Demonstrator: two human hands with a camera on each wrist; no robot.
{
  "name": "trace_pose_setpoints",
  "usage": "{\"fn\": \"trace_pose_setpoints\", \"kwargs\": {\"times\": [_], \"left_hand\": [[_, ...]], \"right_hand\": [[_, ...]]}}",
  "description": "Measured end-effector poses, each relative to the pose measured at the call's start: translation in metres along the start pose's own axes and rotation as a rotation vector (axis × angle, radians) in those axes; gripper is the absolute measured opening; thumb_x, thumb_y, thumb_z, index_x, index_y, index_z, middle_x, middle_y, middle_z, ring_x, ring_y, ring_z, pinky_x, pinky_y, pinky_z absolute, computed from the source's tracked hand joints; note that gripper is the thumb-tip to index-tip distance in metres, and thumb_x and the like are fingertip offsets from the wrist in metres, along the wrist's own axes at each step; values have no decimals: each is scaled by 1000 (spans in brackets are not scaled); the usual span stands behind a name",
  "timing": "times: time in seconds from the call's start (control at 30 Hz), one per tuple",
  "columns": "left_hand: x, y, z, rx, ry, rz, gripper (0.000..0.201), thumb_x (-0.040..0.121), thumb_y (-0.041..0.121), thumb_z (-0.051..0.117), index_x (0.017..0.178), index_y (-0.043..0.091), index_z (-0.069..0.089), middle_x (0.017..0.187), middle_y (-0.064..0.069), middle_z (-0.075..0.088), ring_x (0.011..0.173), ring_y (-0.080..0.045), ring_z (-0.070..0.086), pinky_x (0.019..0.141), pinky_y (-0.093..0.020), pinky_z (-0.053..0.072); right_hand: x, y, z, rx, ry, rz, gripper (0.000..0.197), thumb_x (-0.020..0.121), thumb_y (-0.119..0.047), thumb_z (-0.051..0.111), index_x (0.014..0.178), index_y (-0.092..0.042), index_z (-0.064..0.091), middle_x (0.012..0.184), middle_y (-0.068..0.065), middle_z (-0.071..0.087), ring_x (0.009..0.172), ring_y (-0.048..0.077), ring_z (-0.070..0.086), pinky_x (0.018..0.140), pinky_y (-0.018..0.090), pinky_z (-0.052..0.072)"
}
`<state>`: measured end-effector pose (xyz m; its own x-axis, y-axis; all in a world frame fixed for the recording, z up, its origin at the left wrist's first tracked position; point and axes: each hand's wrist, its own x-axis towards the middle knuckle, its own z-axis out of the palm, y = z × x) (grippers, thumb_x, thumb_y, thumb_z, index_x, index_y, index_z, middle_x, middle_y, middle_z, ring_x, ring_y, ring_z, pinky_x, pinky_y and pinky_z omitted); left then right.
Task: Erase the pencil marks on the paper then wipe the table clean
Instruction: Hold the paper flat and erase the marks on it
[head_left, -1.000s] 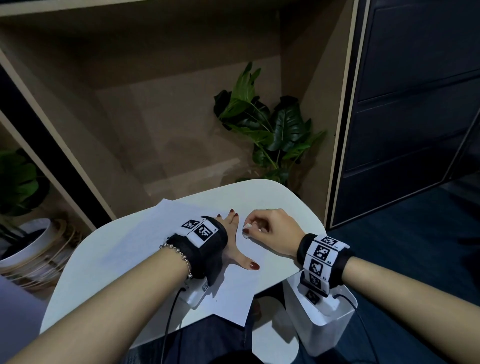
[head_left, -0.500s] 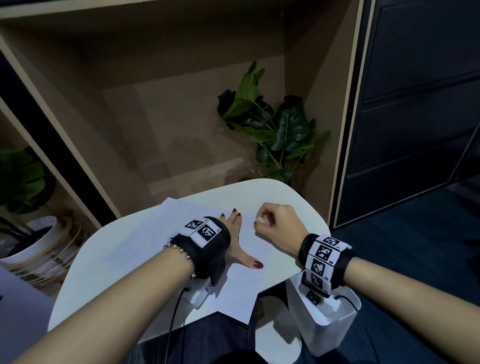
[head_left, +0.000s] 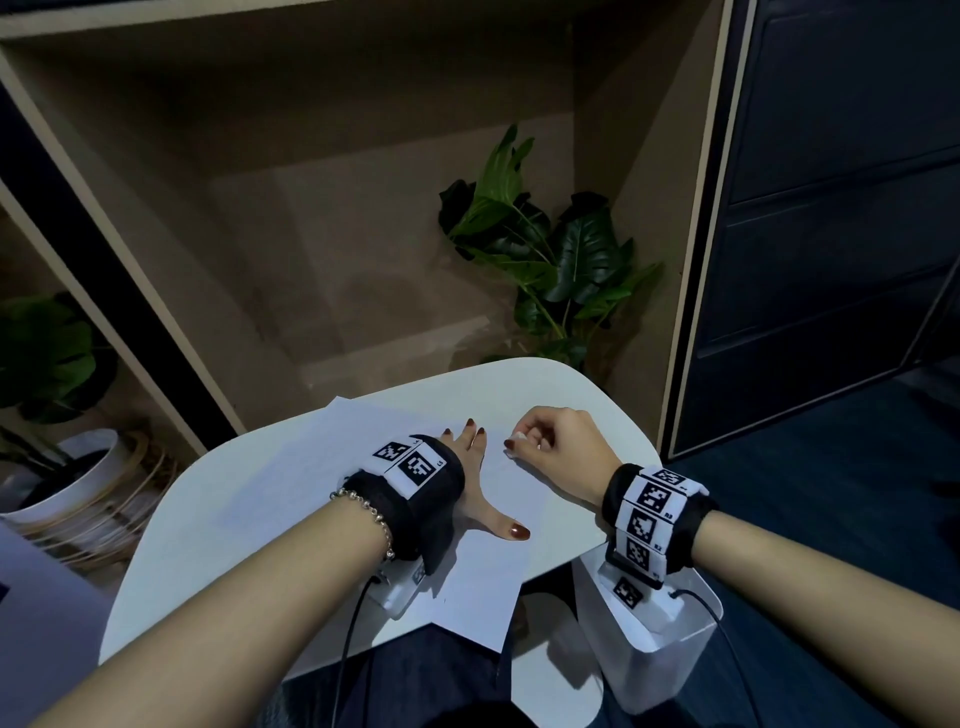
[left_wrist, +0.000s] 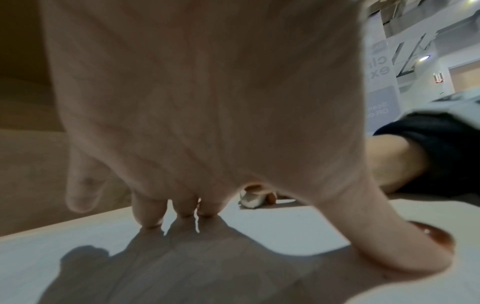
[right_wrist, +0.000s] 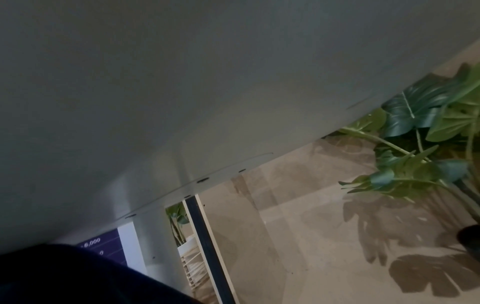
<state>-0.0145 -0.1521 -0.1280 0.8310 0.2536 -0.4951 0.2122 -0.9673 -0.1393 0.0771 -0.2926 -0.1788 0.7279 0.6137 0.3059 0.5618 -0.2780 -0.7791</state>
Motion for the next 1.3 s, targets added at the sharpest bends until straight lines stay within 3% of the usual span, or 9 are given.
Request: {"fn": "trace_pose_setpoints", "kwargs": {"times": [0.17, 0.33, 0.47, 0.63, 0.73, 0.9, 1.07, 1.2, 1.3], "left_hand": [[1, -1, -1, 4, -13, 1, 133, 67, 85, 58, 154, 20, -18, 162, -2, -21, 151, -28, -7, 119, -51, 11], [3, -1, 0, -10, -7, -3, 132, 68, 84, 59, 154, 20, -19, 161, -2, -22, 151, -27, -9, 119, -50, 8], [5, -2, 0, 12, -8, 3, 133, 66, 85, 58, 154, 19, -18, 162, -4, -21, 151, -29, -7, 119, -50, 8], [4, -1, 0, 7, 2, -2, 132, 67, 85, 57, 154, 20, -17, 162, -4, -21, 151, -29, -7, 119, -50, 7], [2, 0, 3, -10, 30, 1, 132, 68, 84, 59, 155, 19, -16, 162, -5, -20, 151, -30, -5, 119, -49, 8], [-1, 0, 1, 25, 41, 4, 130, 67, 86, 56, 155, 19, -14, 163, -5, -18, 151, -30, -2, 119, -48, 11], [-2, 1, 1, 23, 51, 9, 129, 70, 82, 59, 155, 18, -13, 162, -7, -18, 151, -31, -2, 120, -46, 10], [3, -1, 1, 39, 32, -3, 132, 67, 86, 57, 155, 19, -15, 162, -6, -20, 151, -30, -2, 120, -48, 11], [8, -3, 1, 47, -1, -12, 135, 63, 89, 55, 154, 20, -17, 161, -5, -22, 151, -31, -4, 119, -51, 10]], "right_hand": [[-5, -5, 0, 126, -221, -20, 7, 88, -19, 72, 87, -12, 73, 72, -1, 71, 59, 5, 55, 60, 22, 46], [-1, -2, -1, 49, 40, 19, 8, 87, -15, 71, 83, -8, 70, 63, 2, 59, 54, 2, 48, 56, 11, 37], [-4, -7, -1, 102, -170, -52, 8, 87, -19, 74, 89, -12, 73, 67, 8, 61, 56, 4, 43, 57, 14, 37], [-1, -6, -2, 135, -30, 59, 11, 88, -14, 69, 81, -7, 70, 70, 12, 70, 59, 12, 56, 61, 25, 51], [-2, -7, -2, 195, -79, 67, 9, 90, -10, 68, 83, -5, 70, 70, 8, 72, 58, 8, 58, 59, 17, 50], [-5, -7, 2, 63, -44, -7, 8, 90, -13, 66, 88, -17, 73, 68, -1, 70, 60, 9, 59, 61, 11, 45], [-8, -12, 5, 10, -143, -91, 4, 87, -16, 70, 85, -13, 70, 64, -3, 58, 56, 7, 47, 58, 16, 39], [1, -10, -2, -51, -65, 10, 10, 87, -19, 71, 83, -10, 69, 68, 2, 63, 59, 8, 51, 58, 18, 39], [9, -14, -11, -103, -101, 93, 14, 86, -23, 74, 84, -10, 68, 71, 3, 68, 63, 8, 58, 61, 21, 42]]}}
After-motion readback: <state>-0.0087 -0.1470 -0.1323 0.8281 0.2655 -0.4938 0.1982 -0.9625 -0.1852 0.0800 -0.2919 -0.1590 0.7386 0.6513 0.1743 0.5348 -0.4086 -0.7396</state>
